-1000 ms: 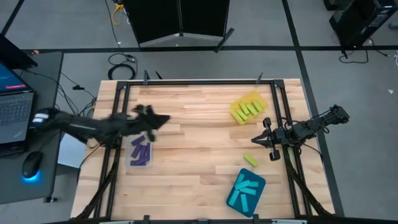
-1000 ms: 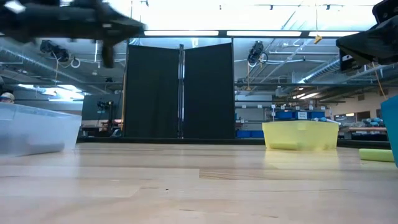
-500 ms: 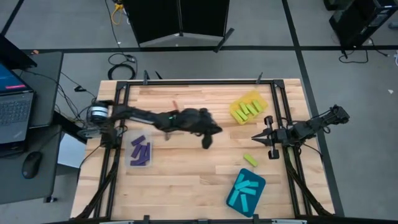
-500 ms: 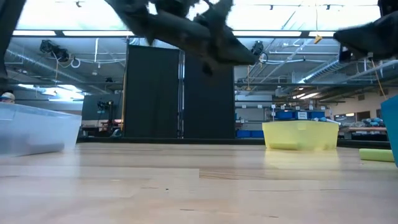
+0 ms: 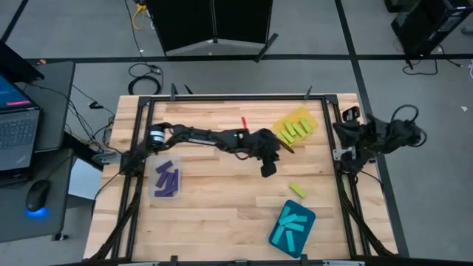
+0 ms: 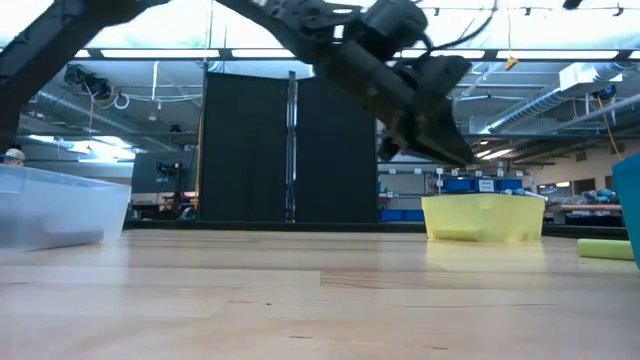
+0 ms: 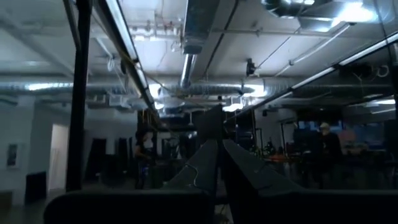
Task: Sort blocks
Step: Put the green block into the yellow bin
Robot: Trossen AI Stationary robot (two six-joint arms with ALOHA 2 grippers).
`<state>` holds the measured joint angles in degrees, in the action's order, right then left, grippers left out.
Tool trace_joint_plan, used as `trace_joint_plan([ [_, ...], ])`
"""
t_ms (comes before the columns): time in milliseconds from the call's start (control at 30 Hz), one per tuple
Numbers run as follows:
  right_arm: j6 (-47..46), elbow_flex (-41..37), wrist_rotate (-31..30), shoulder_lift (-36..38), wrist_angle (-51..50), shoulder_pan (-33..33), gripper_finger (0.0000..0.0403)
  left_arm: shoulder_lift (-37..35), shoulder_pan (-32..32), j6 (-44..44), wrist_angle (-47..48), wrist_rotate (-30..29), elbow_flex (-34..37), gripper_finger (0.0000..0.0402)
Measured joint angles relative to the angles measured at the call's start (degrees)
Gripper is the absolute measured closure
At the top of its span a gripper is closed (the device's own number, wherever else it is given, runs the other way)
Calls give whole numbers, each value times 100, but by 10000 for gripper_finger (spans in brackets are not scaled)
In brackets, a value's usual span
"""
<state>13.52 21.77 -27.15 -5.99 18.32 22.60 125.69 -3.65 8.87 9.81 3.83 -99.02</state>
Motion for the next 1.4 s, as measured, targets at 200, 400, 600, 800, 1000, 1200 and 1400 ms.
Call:
trace_joint_plan([
  [200,17,1127,4,-1020,-286,3,368,750,21,-966,852,679,-1286,272],
  [400,17,1711,4,-1971,-291,3,366,1343,168,-1854,1117,981,-2113,232],
  [600,44,2067,-29,-2593,-160,-1,368,1671,299,-2374,1141,1486,-2490,227],
  [800,59,2222,-69,-2782,-86,-72,367,1871,404,-2797,921,1469,-2561,227],
  [1000,59,2231,-90,-2788,6,-213,367,1886,393,-3013,756,1439,-2575,228],
  [1200,9,2231,-90,-2788,7,-358,368,1975,400,-3125,593,1404,-2592,228],
  [1400,-2,2233,-89,-2850,29,-432,366,2345,401,-3102,920,1405,-3096,228],
])
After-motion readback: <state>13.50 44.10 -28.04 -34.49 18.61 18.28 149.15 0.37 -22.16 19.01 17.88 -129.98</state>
